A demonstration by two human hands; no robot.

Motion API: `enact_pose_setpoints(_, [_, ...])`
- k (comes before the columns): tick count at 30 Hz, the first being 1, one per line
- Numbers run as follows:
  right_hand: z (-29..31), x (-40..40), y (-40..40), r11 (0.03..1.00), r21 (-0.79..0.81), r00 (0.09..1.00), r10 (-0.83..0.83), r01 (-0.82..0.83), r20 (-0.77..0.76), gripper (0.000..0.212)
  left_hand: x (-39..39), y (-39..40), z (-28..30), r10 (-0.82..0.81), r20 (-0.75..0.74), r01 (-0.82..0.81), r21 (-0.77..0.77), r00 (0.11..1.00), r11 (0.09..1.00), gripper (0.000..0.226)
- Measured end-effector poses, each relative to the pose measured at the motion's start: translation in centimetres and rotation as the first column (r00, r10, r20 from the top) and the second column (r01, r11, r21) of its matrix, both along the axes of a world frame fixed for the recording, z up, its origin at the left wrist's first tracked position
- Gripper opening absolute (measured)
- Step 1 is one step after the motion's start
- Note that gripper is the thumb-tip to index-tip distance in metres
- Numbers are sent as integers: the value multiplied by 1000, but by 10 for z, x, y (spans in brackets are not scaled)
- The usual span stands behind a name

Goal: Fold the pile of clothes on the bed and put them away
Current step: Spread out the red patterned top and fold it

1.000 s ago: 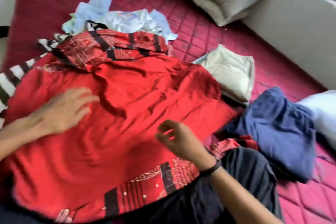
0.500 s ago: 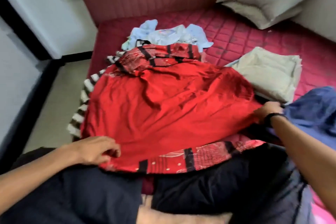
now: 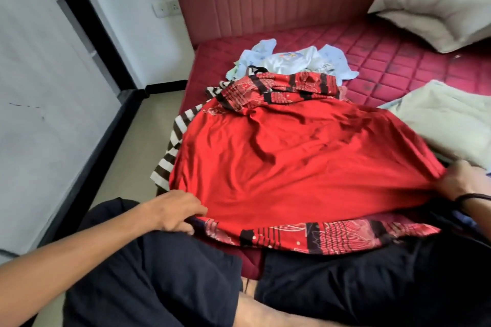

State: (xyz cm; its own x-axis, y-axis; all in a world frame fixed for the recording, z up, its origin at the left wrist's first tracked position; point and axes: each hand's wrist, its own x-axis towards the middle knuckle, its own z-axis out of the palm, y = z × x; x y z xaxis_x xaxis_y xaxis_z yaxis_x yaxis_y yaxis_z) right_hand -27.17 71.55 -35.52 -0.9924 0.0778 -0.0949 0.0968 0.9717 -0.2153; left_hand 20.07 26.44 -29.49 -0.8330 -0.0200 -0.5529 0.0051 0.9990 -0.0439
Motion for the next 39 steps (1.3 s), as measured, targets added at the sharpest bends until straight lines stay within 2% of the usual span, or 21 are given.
enact_pose_setpoints(3, [29,33,-2,998,68,999,10,-7,-32,32,-3,5,-4,25,107,-18,-70,994,997,23])
enact_pose_setpoints(7, [43,33,-2,992,110,997,47,-55,67,31,-31,5,6,114,289,-62,-184,950,981,43])
enact_pose_setpoints(10, [56,27,-8,987,114,976,87,-111,198,34,-45,-6,12,205,416,-166,-129,886,978,41])
enact_pose_setpoints(13, [67,9,-15,994,-61,948,103,-89,301,13,-44,-29,22,242,389,-284,54,889,957,28])
enact_pose_setpoints(14, [67,-1,-16,994,-107,950,68,-36,306,25,-40,-42,25,272,325,-341,177,906,923,20])
enact_pose_setpoints(16, [72,-21,-25,963,-257,943,9,81,332,37,-33,-72,29,426,152,-445,454,892,772,17])
enact_pose_setpoints(17, [76,-29,-30,933,-335,936,-9,135,351,37,-30,-85,27,547,60,-484,552,835,679,29])
enact_pose_setpoints(19, [83,-48,-42,867,-456,936,-31,200,352,33,-29,-99,16,783,-92,-503,718,615,480,44])
enact_pose_setpoints(21, [84,-65,-61,822,-525,943,-42,221,331,30,-41,-100,-4,927,-173,-458,830,332,319,15])
enact_pose_setpoints(23, [80,-80,-80,768,-602,961,-60,217,269,30,-55,-102,-33,941,-322,-544,775,98,322,12])
enact_pose_setpoints(25, [59,-104,-88,733,-671,978,37,113,205,34,-67,-103,-56,914,-405,-668,675,19,313,21])
enact_pose_setpoints(26, [50,-110,-89,660,-748,990,50,67,133,30,-70,-102,-62,910,-415,-707,640,11,301,25])
enact_pose_setpoints(29, [40,-84,-96,534,-844,998,-21,59,57,11,-76,-106,-76,901,-433,-753,594,-5,281,27])
enact_pose_setpoints(31, [36,-50,-98,685,-686,968,137,-246,-211,24,-71,-103,-72,881,-473,-738,598,-10,313,22])
enact_pose_setpoints(32, [37,-32,-96,721,-541,898,292,-433,-328,25,-67,-99,-64,851,-524,-709,597,7,374,19])
enact_pose_setpoints(33, [31,-14,-93,686,-372,773,480,-626,-415,25,-62,-96,-58,798,-601,-666,576,48,474,19])
enact_pose_setpoints(34, [24,1,-87,604,-183,614,656,-776,-439,25,-55,-91,-49,719,-683,-611,517,128,599,21])
enact_pose_setpoints(36, [8,21,-77,449,87,400,855,-889,-331,32,-38,-79,-33,444,-792,-384,288,419,877,26])
enact_pose_setpoints(37, [-3,21,-71,404,174,356,900,-898,-249,44,-28,-74,-30,266,-774,-239,152,575,959,28])
enact_pose_setpoints(38, [-14,16,-66,402,221,364,911,-889,-193,54,-18,-70,-29,93,-711,-125,7,697,992,32])
enact_pose_setpoints(39, [-19,10,-62,419,248,385,906,-873,-176,59,-11,-70,-33,-38,-636,-46,-115,771,992,38])
